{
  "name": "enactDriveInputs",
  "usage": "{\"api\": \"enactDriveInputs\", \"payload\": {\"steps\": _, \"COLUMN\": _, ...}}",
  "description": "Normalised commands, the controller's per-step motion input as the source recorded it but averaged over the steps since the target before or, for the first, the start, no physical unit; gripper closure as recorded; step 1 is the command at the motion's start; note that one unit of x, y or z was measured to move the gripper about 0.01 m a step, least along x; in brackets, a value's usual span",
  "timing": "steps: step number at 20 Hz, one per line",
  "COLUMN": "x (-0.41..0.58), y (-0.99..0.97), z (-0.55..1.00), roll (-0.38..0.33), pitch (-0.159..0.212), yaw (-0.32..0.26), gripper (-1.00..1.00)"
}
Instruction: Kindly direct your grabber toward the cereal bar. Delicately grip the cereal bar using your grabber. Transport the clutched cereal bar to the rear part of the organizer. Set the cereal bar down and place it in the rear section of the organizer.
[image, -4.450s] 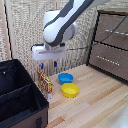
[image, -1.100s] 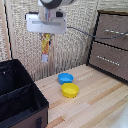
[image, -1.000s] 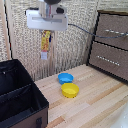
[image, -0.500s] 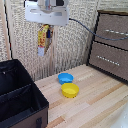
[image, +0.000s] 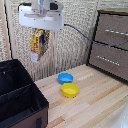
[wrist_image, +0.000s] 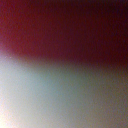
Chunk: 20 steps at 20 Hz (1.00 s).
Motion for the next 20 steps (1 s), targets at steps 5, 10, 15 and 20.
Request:
{"api": "enactDriveInputs", "payload": {"steps": 5, "x": 0.013, "y": 0.60, "z": 0.40, "roll": 0.044, "pitch": 0.008, "yaw": -0.135, "gripper": 1.00}}
{"api": "enactDriveInputs", "payload": {"steps": 10, "x": 0.071, "y": 0.58, "z": 0.36, "roll": 0.033, "pitch": 0.010, "yaw": -0.155, "gripper": 1.00}}
{"api": "enactDriveInputs", "payload": {"steps": 15, "x": 0.207, "y": 0.62, "z": 0.18, "roll": 0.035, "pitch": 0.043, "yaw": -0.146, "gripper": 1.00}}
{"api": "enactDriveInputs", "payload": {"steps": 20, "x": 0.301, "y": 0.66, "z": 0.10, "roll": 0.038, "pitch": 0.060, "yaw": -0.124, "gripper": 1.00}}
